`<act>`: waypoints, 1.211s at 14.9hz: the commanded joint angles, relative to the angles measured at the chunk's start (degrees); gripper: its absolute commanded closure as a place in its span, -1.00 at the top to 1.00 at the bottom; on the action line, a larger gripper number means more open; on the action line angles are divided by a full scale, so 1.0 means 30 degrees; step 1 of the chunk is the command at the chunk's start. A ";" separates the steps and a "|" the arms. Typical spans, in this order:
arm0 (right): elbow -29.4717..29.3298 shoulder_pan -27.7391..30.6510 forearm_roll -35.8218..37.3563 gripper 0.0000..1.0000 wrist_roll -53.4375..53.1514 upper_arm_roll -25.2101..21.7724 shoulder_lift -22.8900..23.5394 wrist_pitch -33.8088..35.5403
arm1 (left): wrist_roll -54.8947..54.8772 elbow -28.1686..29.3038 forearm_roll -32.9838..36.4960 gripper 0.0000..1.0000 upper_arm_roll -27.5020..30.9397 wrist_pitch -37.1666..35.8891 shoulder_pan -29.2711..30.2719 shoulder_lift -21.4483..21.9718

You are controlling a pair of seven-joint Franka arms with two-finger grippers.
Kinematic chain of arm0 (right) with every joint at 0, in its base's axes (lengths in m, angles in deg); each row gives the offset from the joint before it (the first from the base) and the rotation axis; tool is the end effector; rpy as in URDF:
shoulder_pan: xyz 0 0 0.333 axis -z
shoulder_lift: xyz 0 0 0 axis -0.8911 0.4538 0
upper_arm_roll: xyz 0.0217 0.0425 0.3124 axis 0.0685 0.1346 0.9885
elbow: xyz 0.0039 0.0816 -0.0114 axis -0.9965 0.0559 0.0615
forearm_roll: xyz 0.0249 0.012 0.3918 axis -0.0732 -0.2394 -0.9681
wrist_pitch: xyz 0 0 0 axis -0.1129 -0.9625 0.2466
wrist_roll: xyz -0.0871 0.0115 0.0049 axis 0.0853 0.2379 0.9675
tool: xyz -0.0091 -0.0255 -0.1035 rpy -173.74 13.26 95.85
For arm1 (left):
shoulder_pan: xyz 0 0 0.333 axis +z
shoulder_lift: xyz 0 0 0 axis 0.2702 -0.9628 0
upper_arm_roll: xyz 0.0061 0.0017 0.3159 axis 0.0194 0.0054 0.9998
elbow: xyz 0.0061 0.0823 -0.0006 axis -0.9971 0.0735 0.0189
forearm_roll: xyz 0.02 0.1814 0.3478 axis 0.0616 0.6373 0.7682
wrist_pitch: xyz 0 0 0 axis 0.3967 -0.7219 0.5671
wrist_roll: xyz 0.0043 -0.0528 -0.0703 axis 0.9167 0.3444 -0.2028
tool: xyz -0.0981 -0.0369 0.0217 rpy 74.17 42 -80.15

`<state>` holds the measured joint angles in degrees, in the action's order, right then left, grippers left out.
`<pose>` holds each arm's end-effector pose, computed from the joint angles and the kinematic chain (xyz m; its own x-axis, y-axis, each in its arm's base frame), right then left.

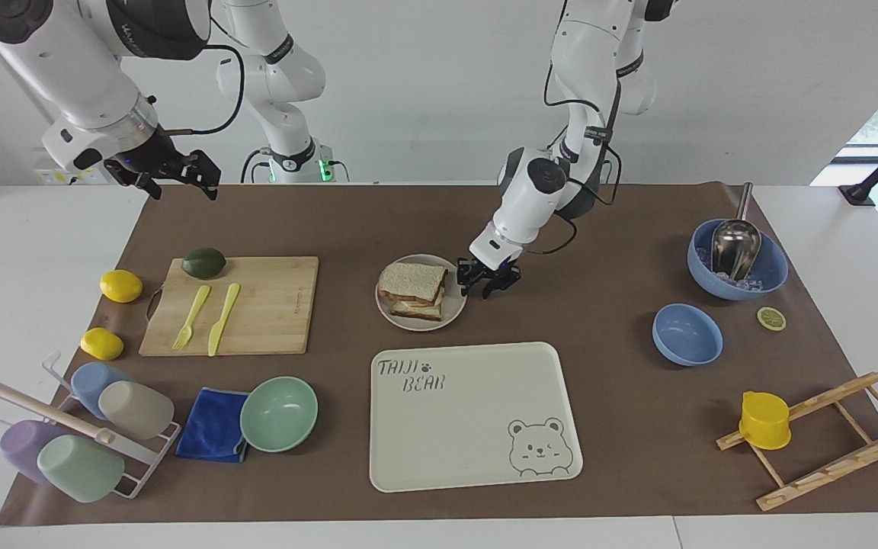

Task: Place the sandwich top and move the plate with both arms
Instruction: 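Retract the right gripper while the left gripper reaches the plate rim, then grasp the plate rim with the left gripper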

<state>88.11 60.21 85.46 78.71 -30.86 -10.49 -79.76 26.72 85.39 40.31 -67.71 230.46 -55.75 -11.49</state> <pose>0.5222 -0.0373 0.5946 0.9769 -0.0510 -0.2075 -0.0547 -0.9984 -0.0124 0.4584 -0.3461 0.3052 0.9970 -0.0550 0.0538 -0.0682 -0.9552 0.2879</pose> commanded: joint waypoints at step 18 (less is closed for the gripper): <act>0.0492 0.0142 -0.0107 1.00 -0.0281 0.0079 -0.0397 -0.1509 | 0.0084 -0.4761 -0.2989 -1.00 0.0459 -0.5695 0.2190 0.0174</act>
<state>88.25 60.22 85.42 78.38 -30.81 -10.49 -83.86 26.75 77.26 32.56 -66.47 219.56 -52.23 -10.92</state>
